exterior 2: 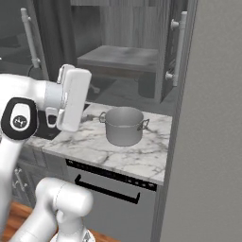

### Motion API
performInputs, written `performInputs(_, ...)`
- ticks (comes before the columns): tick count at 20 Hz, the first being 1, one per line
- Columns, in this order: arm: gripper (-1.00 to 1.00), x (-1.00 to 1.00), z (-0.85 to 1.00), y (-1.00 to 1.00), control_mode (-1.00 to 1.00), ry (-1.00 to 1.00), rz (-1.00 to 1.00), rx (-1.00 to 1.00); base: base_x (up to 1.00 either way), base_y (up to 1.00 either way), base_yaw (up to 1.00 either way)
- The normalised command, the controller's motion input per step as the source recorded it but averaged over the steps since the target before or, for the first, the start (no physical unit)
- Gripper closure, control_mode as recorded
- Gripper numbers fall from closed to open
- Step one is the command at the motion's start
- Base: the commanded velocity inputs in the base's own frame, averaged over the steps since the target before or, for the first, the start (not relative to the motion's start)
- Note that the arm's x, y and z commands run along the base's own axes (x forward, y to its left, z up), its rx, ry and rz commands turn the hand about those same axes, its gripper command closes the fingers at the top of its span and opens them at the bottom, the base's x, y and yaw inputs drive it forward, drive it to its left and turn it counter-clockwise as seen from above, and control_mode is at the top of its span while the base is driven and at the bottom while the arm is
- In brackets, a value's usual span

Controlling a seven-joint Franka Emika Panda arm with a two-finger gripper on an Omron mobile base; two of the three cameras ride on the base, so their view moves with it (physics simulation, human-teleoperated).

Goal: Pick the kettle from the cabinet and place it on a stove burner. Then pick the pot from the counter and place it on another stove burner. Finally, turn both burners on.

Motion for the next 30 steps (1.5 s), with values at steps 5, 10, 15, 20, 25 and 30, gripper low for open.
performInputs(5,-1.0,0.0,-0.09,0.0,-1.0,0.03,0.07,0.0,0.0,0.0,0.0)
performInputs(10,-1.0,0.0,-0.13,0.02,-1.0,0.07,0.06,0.0,0.0,0.0,0.0)
performInputs(15,-1.0,0.01,-0.17,0.04,-1.0,0.09,0.05,0.0,0.0,0.0,0.0)
performInputs(20,-1.0,0.0,-0.19,0.01,-1.0,0.1,0.04,0.0,0.0,0.0,0.0)
performInputs(25,-1.0,0.11,-0.16,0.13,-1.0,0.13,0.0,0.0,0.0,0.0,0.0)
performInputs(30,-1.0,0.17,-0.1,0.12,-1.0,0.12,0.0,0.0,0.0,0.0,0.0)
